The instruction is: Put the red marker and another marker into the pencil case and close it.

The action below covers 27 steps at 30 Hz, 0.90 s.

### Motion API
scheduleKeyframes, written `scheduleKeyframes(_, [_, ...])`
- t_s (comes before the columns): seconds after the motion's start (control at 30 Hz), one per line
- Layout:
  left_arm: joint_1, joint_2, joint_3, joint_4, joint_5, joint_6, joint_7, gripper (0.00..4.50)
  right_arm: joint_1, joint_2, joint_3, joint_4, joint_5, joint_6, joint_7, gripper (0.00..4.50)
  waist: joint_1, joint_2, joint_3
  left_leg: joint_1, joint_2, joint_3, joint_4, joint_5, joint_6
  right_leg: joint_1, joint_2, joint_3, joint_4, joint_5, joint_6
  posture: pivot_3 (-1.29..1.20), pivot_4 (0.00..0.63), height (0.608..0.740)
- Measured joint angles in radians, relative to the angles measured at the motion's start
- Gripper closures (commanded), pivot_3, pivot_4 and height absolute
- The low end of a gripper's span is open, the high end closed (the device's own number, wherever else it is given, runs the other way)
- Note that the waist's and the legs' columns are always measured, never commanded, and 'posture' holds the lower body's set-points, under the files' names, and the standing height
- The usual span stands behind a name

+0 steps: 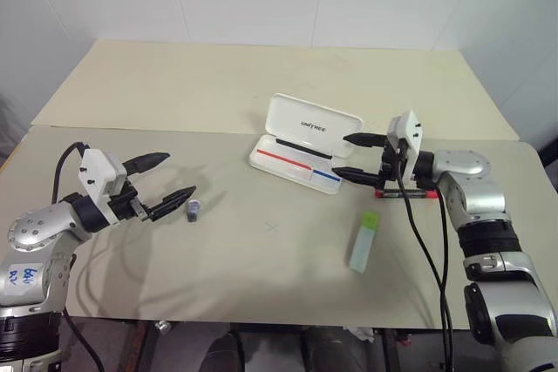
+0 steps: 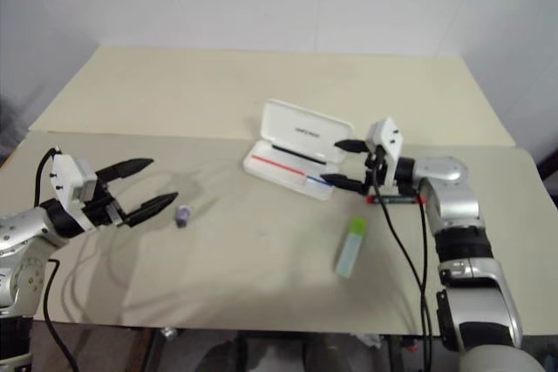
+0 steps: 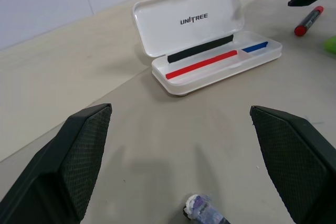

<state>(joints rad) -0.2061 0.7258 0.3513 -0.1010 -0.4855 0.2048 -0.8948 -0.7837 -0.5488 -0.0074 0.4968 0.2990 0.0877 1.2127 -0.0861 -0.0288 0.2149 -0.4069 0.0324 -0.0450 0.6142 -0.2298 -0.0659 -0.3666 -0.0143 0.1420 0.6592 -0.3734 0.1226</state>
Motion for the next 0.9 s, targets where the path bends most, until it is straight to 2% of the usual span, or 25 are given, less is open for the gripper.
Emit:
scheduleKeyframes(0.27, [-0.017, 0.015, 0.000, 0.007, 0.004, -0.015, -0.014, 0.00, 0.034, 0.013, 0.006, -0.021, -0.005, 0.003, -0.004, 0.01, 0.000, 0.000, 0.000, 0.000, 0.000, 0.000, 0.000, 0.000, 0.000, 0.000, -0.001, 0.000, 0.000, 0.000, 0.000, 0.00, 0.150, 0.740])
scheduleKeyframes(0.5, [-0.008, 0.012, 0.005, -0.008, -0.004, -0.013, -0.004, 0.00, -0.008, -0.002, 0.070, -0.052, -0.084, 0.049, -0.030, 0.01, -0.001, 0.000, 0.000, 0.000, 0.001, 0.000, 0.000, 0.000, 0.000, -0.001, 0.000, 0.000, 0.001, 0.000, 0.000, 0.00, 0.150, 0.740])
scheduleKeyframes(0.9, [0.066, 0.002, 0.064, -0.057, -0.062, 0.016, -0.003, 0.00, -0.022, -0.020, 0.239, -0.238, -0.164, 0.368, -0.035, 0.01, 0.002, 0.000, 0.000, -0.001, 0.001, 0.000, 0.000, 0.000, 0.000, -0.002, -0.002, 0.001, 0.001, 0.000, 0.000, 0.00, 0.150, 0.740])
